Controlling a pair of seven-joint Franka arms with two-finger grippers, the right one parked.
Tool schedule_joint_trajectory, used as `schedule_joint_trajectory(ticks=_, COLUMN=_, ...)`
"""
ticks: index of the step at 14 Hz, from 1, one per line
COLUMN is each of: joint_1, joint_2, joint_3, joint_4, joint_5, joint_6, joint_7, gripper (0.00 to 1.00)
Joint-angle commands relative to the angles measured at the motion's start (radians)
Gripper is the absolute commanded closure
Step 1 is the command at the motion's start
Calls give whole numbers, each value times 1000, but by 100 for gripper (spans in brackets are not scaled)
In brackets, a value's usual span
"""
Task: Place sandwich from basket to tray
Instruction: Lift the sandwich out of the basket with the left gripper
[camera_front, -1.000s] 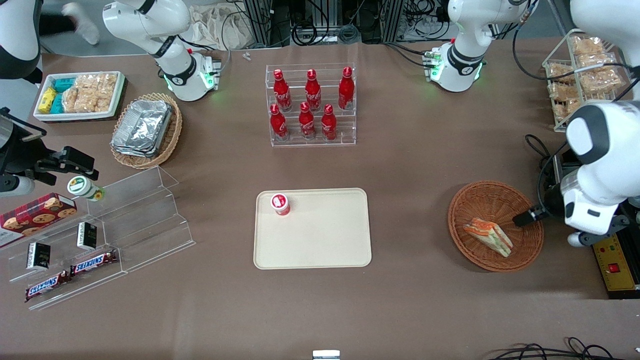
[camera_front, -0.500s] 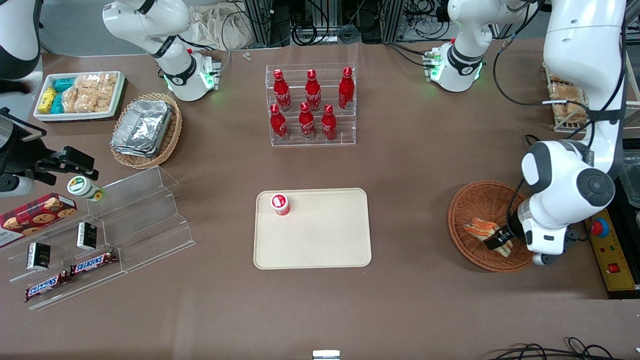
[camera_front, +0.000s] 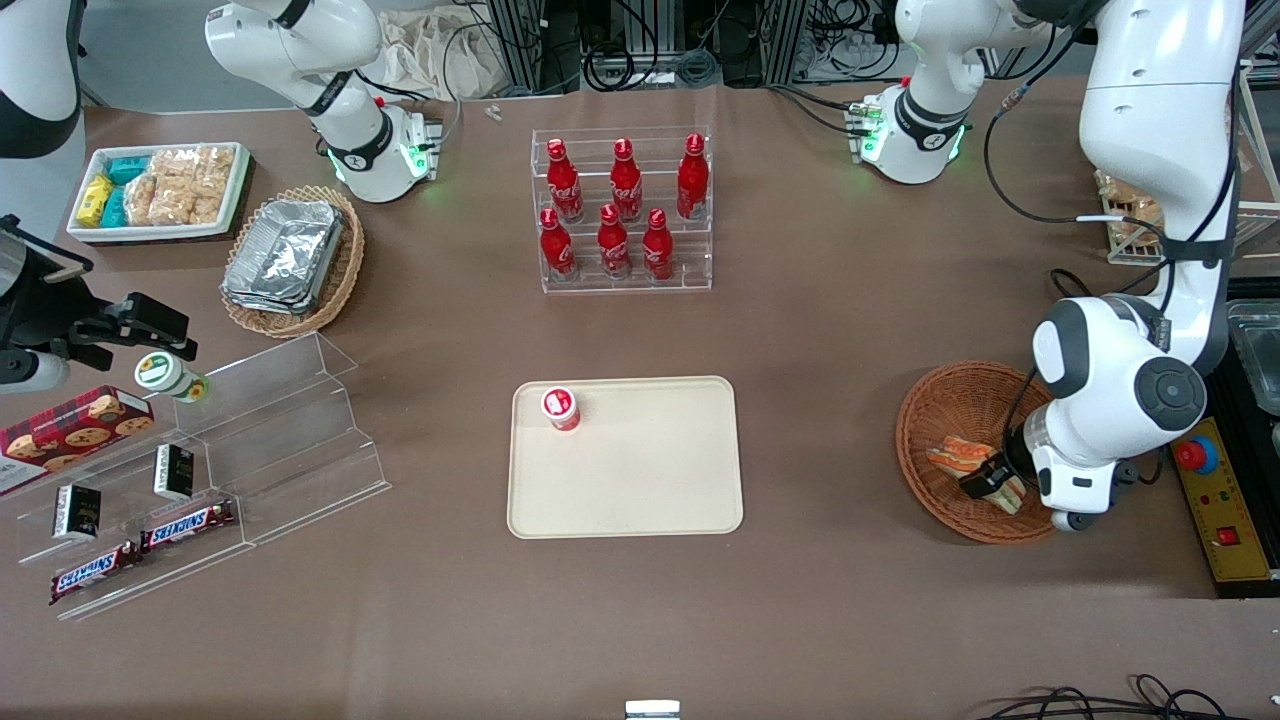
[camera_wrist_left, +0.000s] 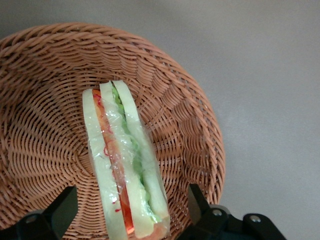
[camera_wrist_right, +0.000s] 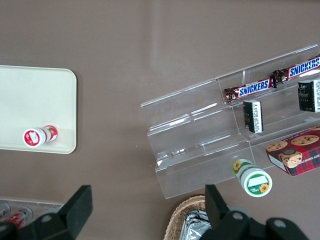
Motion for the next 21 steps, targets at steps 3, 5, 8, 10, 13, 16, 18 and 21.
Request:
schedule_joint_trajectory(ticks=3, joint_1=-3, joint_2=-2, joint_3=4, joint_4=-23, joint_5=15, joint_6=10, joint_7=-38, gripper=48)
schedule_joint_trajectory(ticks=5, joint_1=-3, joint_2=-5, joint_3=4, joint_4=-18, joint_5=15, joint_6=7, joint_7=-54, gripper=78)
schedule_joint_trajectory(ticks=8, joint_1=-3, joint_2=-51, joint_3=4, joint_4=-7, joint_5=17, joint_6=-59, joint_7=-65, gripper=100)
schedule_joint_trajectory(ticks=10, joint_1=-4, joint_2=-109, joint_3=1, joint_4=31, joint_5=17, joint_6=-204, joint_7=-75, gripper=100)
schedule_joint_trajectory(ticks=13, joint_1=-25, joint_2=-187, joint_3=-4, joint_4=170, joint_5=27, joint_6=-480, joint_7=-86, gripper=100)
schedule_joint_trajectory(ticks=16, joint_1=-82, joint_2=-194, joint_3=-16, joint_4=374, joint_5=37, joint_6=-738, joint_7=-78, gripper=100)
schedule_joint_trajectory(ticks=18, joint_1=-156, joint_2=-194, joint_3=-19, joint_4=395, joint_5=37, joint_6=-753, joint_7=-71, gripper=100)
schedule_joint_trajectory(ticks=21, joint_1=-214, joint_2=-206, joint_3=-25, joint_4=390, joint_5=32, joint_6=-785, joint_7=53, gripper=100)
